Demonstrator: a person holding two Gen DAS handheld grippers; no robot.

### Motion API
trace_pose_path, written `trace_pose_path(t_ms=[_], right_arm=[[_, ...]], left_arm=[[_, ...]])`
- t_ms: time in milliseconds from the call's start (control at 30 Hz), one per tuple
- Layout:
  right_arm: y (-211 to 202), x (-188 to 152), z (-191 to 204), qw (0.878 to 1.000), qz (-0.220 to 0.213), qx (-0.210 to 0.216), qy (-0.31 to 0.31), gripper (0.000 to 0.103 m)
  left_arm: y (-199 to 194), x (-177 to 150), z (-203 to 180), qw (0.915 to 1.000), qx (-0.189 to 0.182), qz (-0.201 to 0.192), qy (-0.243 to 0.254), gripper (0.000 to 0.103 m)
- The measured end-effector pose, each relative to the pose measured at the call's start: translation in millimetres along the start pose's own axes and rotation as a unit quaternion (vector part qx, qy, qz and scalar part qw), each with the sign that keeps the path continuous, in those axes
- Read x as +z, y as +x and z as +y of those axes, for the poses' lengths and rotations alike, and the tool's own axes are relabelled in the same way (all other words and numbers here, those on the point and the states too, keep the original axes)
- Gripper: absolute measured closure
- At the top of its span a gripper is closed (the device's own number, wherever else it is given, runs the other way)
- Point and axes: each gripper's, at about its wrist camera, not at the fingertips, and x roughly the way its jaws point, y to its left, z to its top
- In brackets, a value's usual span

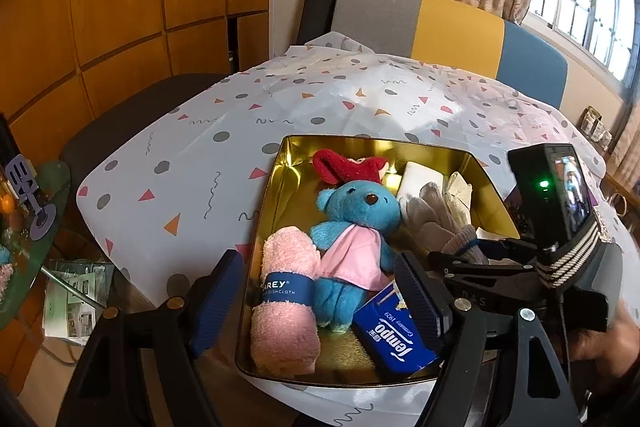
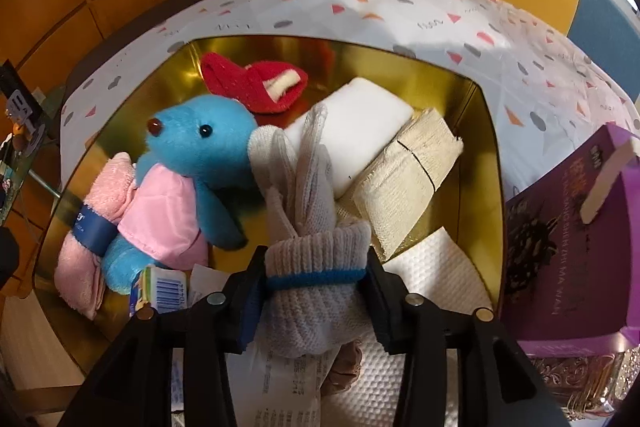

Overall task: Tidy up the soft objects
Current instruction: 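Carry the white glove to the gold tray and release it with the right tool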

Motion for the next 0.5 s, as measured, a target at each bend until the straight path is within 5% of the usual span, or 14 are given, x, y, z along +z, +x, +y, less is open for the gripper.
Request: trace_pose_path(t_ms=[500], right_arm=[[-43,-22,-11,0.999,-0.041,0.027,0.021,0.051]], left_arm=[[0,-4,-1,1.0000,0.000,0.003,-0.003,0.024]])
